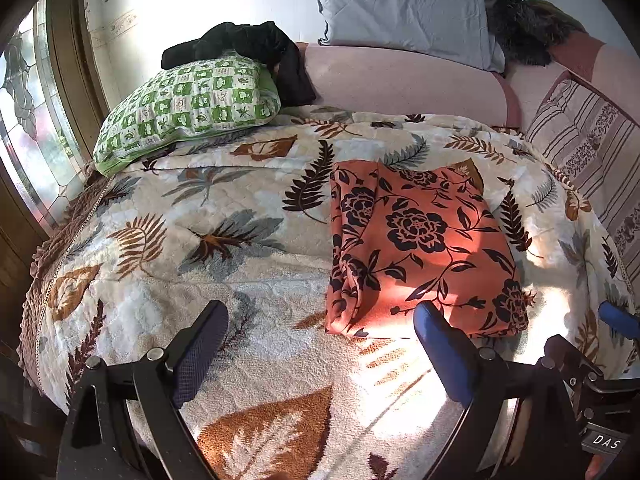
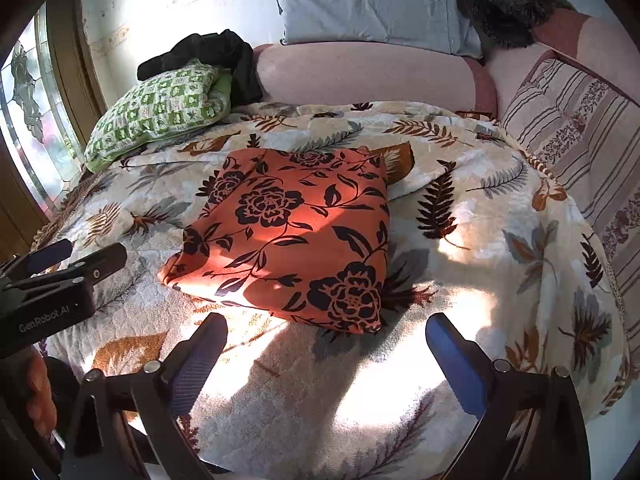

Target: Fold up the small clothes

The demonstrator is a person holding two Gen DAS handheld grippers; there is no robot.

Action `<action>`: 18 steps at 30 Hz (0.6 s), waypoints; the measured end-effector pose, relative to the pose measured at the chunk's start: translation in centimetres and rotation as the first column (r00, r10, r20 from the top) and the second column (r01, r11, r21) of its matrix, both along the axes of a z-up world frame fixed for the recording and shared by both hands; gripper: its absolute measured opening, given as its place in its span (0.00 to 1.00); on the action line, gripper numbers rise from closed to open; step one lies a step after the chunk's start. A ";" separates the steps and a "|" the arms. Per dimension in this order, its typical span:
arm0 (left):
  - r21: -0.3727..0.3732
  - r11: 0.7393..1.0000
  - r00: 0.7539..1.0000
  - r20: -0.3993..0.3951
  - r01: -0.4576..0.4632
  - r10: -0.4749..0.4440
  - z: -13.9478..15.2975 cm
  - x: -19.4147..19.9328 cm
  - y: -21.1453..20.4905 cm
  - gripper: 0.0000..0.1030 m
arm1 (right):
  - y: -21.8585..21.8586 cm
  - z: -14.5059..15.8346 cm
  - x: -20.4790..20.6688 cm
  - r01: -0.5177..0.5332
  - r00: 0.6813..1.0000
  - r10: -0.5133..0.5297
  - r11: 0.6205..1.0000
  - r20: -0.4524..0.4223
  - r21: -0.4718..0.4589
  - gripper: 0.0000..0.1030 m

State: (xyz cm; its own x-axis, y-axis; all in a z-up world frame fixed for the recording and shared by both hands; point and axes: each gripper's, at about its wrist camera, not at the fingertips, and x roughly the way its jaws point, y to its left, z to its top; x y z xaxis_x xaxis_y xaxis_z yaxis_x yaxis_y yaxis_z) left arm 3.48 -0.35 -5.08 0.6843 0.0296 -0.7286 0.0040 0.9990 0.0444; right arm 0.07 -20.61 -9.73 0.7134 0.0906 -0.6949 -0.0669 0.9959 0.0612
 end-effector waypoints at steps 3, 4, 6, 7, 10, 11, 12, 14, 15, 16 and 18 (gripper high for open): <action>-0.009 1.000 1.000 -0.022 0.013 -0.013 -0.1 0.7 -0.5 0.91 | -0.2 0.4 0.2 0.004 1.000 -0.004 1.000 0.012 -0.016 0.98; -0.007 1.000 0.999 -0.026 0.018 -0.018 -0.1 0.9 -0.6 0.91 | -0.3 0.5 0.2 0.003 1.000 -0.003 1.000 0.013 -0.016 0.98; 0.001 1.000 1.000 -0.022 0.016 -0.016 -0.2 1.0 -0.8 0.91 | -0.5 0.6 0.4 0.007 1.000 -0.006 1.000 0.016 -0.026 0.98; 0.004 1.000 1.000 -0.020 0.015 -0.015 -0.2 1.0 -0.9 0.91 | -0.5 0.7 0.5 0.009 1.000 -0.008 0.999 0.021 -0.031 0.98; 0.003 1.000 1.000 -0.026 0.017 -0.017 -0.3 1.3 -1.1 0.91 | -0.6 0.9 0.8 0.021 0.999 -0.020 0.999 0.027 -0.036 0.98; 0.002 1.000 0.999 -0.030 0.018 -0.018 -0.4 1.4 -1.1 0.91 | -0.7 1.0 1.0 0.029 0.999 -0.028 0.999 0.028 -0.035 0.98; 0.002 1.000 0.999 -0.033 0.016 -0.016 -0.4 1.5 -1.1 0.91 | -0.7 1.0 1.2 0.036 0.999 -0.035 0.999 0.030 -0.032 0.98; -0.001 1.000 0.999 -0.035 0.013 -0.013 -0.5 1.7 -1.1 0.91 | -0.8 1.0 1.7 0.056 0.998 -0.056 0.998 0.025 -0.034 0.98; -0.002 1.000 0.999 -0.037 0.015 -0.015 -0.6 1.8 -1.1 0.91 | -0.8 1.1 1.9 0.064 0.998 -0.063 0.997 0.026 -0.033 0.98; -0.002 1.000 0.999 -0.037 0.016 -0.016 -0.6 1.9 -1.1 0.91 | -0.8 1.1 2.0 0.066 0.997 -0.065 0.997 0.031 -0.031 0.98; -0.005 1.000 0.999 -0.035 0.025 -0.025 -0.6 2.0 -1.2 0.91 | -0.6 1.2 2.4 0.068 0.997 -0.067 0.997 0.031 -0.036 0.98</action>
